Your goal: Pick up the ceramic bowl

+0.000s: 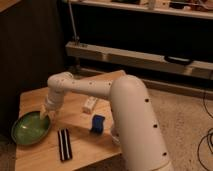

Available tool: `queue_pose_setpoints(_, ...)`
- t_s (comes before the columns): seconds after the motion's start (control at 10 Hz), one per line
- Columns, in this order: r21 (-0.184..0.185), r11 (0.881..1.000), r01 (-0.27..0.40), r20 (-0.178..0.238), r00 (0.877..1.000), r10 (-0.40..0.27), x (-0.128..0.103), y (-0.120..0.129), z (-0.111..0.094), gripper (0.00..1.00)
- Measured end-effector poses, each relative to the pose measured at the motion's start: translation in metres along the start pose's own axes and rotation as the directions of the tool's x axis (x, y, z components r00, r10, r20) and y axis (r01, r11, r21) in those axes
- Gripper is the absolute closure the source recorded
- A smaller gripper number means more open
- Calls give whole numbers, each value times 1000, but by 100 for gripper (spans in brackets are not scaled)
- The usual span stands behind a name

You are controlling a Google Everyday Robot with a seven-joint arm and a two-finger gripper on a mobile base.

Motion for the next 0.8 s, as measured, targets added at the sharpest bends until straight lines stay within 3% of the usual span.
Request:
queue_pose_setpoints(0.4, -3, 1000, -5, 43, 999, 5, 4, 8, 19, 44)
queue_pose_setpoints(0.7, 16, 1000, 15, 48, 999, -15, 12, 10, 29, 45)
queue_pose_setpoints(0.8, 26, 999, 27, 51, 998, -29, 15, 7, 32, 53)
